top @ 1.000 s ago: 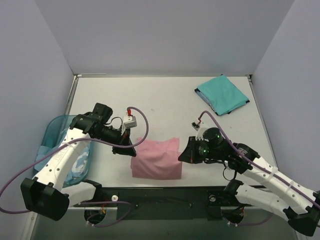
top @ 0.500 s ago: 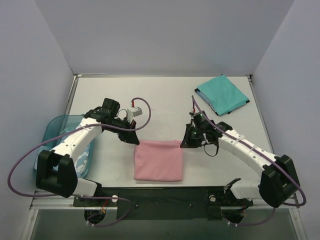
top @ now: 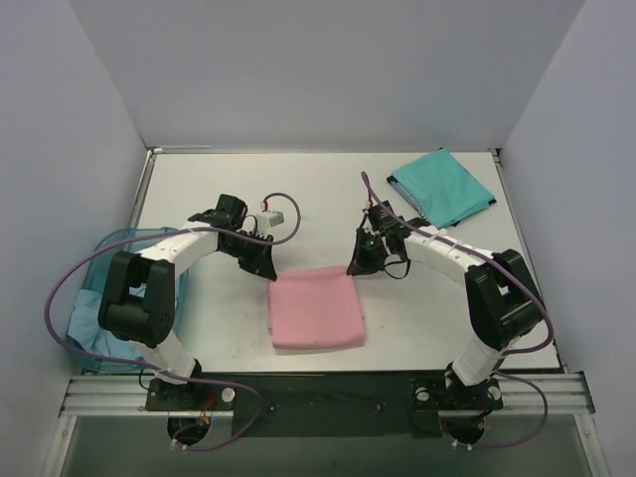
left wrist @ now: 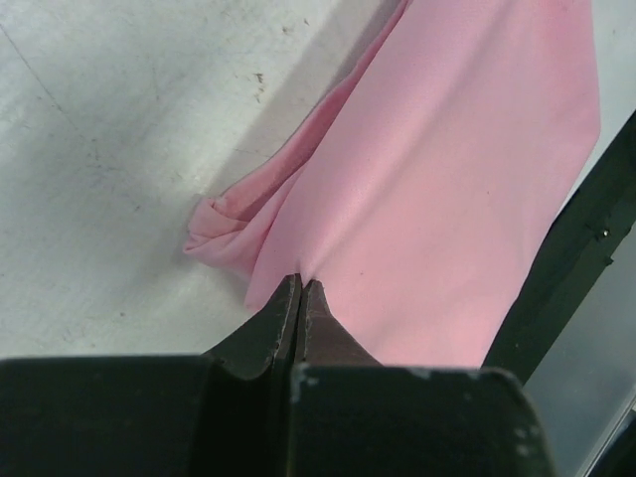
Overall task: Fold and stack the t-shirts
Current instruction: Fold the long partially folded tshirt into a neat square
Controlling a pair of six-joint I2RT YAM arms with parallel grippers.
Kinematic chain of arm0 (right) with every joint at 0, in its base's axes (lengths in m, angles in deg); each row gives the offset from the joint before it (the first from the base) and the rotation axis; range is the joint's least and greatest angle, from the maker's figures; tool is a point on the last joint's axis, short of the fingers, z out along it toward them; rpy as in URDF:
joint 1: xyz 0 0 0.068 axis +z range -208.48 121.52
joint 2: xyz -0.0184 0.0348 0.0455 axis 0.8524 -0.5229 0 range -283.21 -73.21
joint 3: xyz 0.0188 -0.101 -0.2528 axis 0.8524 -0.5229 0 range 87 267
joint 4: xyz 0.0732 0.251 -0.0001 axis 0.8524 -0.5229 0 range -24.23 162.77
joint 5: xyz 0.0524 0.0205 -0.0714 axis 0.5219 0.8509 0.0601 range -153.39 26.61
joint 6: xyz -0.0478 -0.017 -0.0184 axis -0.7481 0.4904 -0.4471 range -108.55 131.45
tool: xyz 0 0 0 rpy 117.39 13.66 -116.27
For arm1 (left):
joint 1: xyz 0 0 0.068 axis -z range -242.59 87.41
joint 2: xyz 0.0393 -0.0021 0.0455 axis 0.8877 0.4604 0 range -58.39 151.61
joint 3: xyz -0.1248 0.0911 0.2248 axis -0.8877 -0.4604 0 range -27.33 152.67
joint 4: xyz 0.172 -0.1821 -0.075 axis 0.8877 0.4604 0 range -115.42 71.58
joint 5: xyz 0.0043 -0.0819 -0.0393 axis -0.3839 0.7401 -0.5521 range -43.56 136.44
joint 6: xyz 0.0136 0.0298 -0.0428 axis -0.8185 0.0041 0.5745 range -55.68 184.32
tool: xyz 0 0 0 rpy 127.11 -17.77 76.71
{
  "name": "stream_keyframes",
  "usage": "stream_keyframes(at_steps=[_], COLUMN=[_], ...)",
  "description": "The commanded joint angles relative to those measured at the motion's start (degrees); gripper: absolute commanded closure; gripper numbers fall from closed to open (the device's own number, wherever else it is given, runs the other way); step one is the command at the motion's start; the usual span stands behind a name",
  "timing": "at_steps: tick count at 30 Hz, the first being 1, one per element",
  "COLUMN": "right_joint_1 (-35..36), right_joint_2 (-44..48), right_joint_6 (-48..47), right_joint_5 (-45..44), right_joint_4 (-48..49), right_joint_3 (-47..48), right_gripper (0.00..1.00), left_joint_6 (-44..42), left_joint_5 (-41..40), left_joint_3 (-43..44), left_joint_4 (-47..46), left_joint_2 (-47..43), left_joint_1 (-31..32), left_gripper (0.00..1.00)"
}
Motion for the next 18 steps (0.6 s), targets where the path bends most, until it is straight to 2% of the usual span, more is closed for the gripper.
stream_keyframes(at_steps=[1, 2, 4, 6, 11, 16, 18], right_joint_1=[-0.48, -0.65, -0.91, -1.09, -0.57, 1.98, 4.35], right_joint_2=[-3.82, -4.44, -5.58, -5.5, -1.47, 7.31, 8.99], right_joint_6=[-1.24, -1.42, -2.56, -4.23, -8.44, -9.77, -9.6], right_joint_5=[-0.86, -1.91, -3.58, -5.25, -8.68, -13.78, -12.39], right_joint_4=[1.03, 0.07, -1.77, -4.49, -10.4, -14.79, -13.4], right_joint_3=[4.09, 4.88, 6.38, 8.14, 11.57, 9.73, 8.06], right_gripper=[0.89, 0.8, 0.66, 0.58, 0.5, 0.49, 0.64], left_joint_6=[2.39, 2.74, 3.27, 3.45, 5.12, 2.41, -0.49], left_joint_5=[-1.3, -1.56, -3.05, -4.89, -6.92, -7.98, -6.06], left_joint_3=[3.21, 3.3, 3.38, 3.91, 5.84, 6.47, 4.01], left_joint_4=[-5.45, -5.8, -5.97, -5.8, -6.68, -5.71, -5.1], left_joint_2=[1.33, 1.85, 2.29, 2.21, -1.56, -9.38, -13.07], left_joint_1=[-0.48, -0.48, -0.48, -0.74, -2.06, -1.19, 0.92], left_gripper=[0.97, 0.87, 0.75, 0.63, 0.4, 0.39, 0.49])
